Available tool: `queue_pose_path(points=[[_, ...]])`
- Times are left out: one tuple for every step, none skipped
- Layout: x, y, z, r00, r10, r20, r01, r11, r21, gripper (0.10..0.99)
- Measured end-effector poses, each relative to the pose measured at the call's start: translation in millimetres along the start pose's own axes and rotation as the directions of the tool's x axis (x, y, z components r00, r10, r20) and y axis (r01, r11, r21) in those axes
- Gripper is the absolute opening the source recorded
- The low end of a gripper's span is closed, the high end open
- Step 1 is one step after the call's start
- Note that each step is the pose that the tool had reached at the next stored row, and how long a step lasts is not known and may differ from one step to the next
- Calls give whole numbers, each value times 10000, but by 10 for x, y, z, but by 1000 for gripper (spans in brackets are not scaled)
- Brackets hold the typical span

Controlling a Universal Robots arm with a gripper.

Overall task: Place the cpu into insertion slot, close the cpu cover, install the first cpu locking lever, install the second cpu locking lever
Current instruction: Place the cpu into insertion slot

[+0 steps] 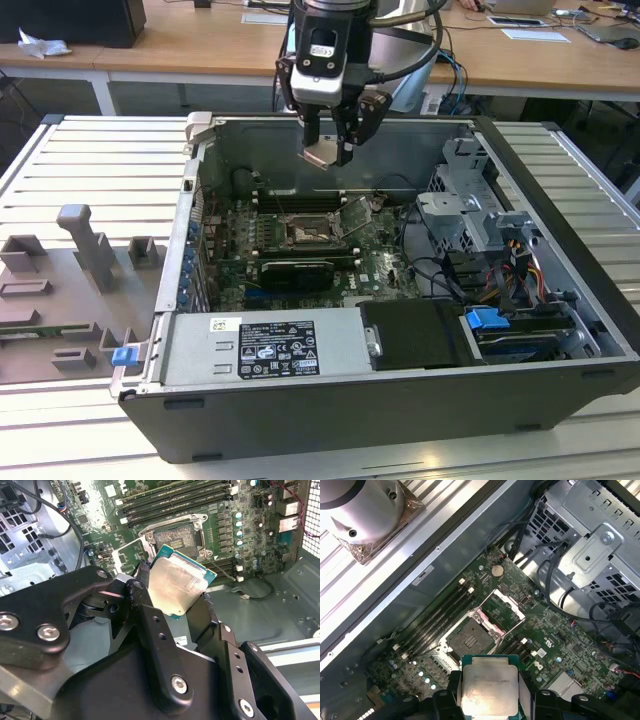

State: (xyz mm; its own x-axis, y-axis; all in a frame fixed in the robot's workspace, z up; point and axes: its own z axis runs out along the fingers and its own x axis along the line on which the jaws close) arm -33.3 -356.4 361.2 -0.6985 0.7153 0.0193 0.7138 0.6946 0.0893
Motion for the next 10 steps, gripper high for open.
queue_pose_path(points=[[0, 0, 2, 10000, 47, 4, -47, 10000, -1, 541], [0, 0, 3, 10000, 79, 7, -79, 10000, -2, 541], [0, 0, 4, 9999, 110, 10, -110, 9999, -2, 541], [0, -1, 8, 9998, 200, 18, -200, 9998, -5, 541], [0, -1, 10, 9997, 246, 21, -246, 9997, -6, 541], [0, -1, 11, 9996, 275, 25, -275, 9996, -6, 541], [0, -1, 12, 9995, 307, 27, -307, 9995, -7, 541], [0, -1, 14, 9994, 345, 31, -345, 9994, -8, 541], [0, -1, 17, 9993, 380, 33, -380, 9993, -9, 541], [0, -2, 22, 9990, 435, 37, -435, 9991, -10, 541]])
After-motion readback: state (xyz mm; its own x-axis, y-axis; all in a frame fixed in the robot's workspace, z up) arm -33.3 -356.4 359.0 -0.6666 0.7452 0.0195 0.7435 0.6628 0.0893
